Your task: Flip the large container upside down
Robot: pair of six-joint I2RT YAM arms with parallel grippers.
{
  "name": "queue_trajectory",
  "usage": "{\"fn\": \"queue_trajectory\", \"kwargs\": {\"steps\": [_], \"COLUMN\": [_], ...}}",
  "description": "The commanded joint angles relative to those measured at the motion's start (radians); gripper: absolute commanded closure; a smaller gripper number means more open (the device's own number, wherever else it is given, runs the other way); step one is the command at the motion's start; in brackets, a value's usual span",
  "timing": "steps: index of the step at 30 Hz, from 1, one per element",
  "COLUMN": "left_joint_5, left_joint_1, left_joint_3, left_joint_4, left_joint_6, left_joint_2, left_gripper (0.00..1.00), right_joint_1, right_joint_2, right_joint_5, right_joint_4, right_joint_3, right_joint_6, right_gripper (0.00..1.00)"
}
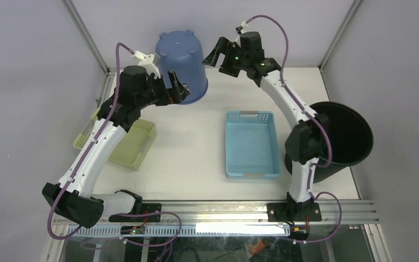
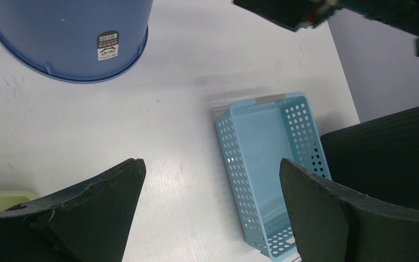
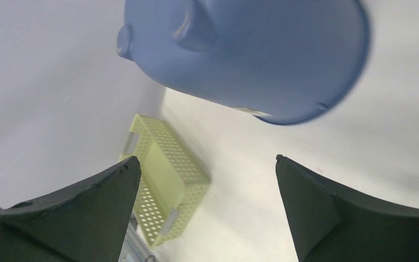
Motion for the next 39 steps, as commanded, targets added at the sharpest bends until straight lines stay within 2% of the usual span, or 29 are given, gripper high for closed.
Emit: {"fn": "queue_trajectory", "kwargs": {"steps": [1, 4, 7, 10, 13, 17, 20, 24, 29, 33, 35, 39], "left_joint_5": [0.053, 0.024, -0.033, -0.101, -0.145, -0.216, -0.232, -0.228, -0.208, -0.198, -0.2, -0.232], "left_joint_1": [0.004, 0.004, 0.006, 0.006, 0.007, 0.007, 0.007, 0.007, 0.007, 0.007, 0.007, 0.007], "left_joint_3": [0.007, -0.015, -0.04, -0.064, -0.087, -0.133, -0.158, -0.174, -0.197, -0.204, -0.206, -0.215], "left_joint_4": [0.022, 0.004, -0.021, -0.034, -0.033, -0.019, -0.006, 0.012, 0.036, 0.041, 0.041, 0.047], "left_joint_6": [0.007, 0.007, -0.005, -0.031, -0.055, -0.081, -0.087, -0.089, -0.095, -0.093, -0.085, -0.045], "left_joint_2": [-0.032, -0.058, -0.077, -0.095, -0.118, -0.148, -0.171, -0.18, -0.18, -0.178, -0.179, -0.183], "left_gripper": [0.01, 0.01, 0.01, 0.01, 0.01, 0.01, 0.01, 0.01, 0.01, 0.01, 0.01, 0.01], "right_joint_1": [0.017, 0.093, 0.234, 0.372, 0.426, 0.444, 0.444, 0.445, 0.443, 0.444, 0.445, 0.449], "right_joint_2": [-0.272, -0.389, -0.464, -0.476, -0.483, -0.53, -0.519, -0.462, -0.411, -0.373, -0.375, -0.377], "right_joint_5": [0.201, 0.417, 0.681, 0.798, 0.759, 0.727, 0.704, 0.674, 0.624, 0.62, 0.61, 0.594], "right_joint_4": [-0.218, -0.351, -0.473, -0.602, -0.649, -0.522, -0.464, -0.429, -0.346, -0.339, -0.339, -0.334], "right_joint_3": [-0.088, -0.225, -0.325, -0.368, -0.441, -0.632, -0.692, -0.72, -0.743, -0.714, -0.699, -0.665], "right_joint_6": [-0.214, -0.266, -0.255, -0.169, -0.039, 0.032, 0.027, 0.015, -0.005, -0.009, -0.017, -0.042], "right_gripper": [0.01, 0.01, 0.01, 0.01, 0.04, 0.18, 0.28, 0.36, 0.52, 0.76, 0.84, 0.85]}}
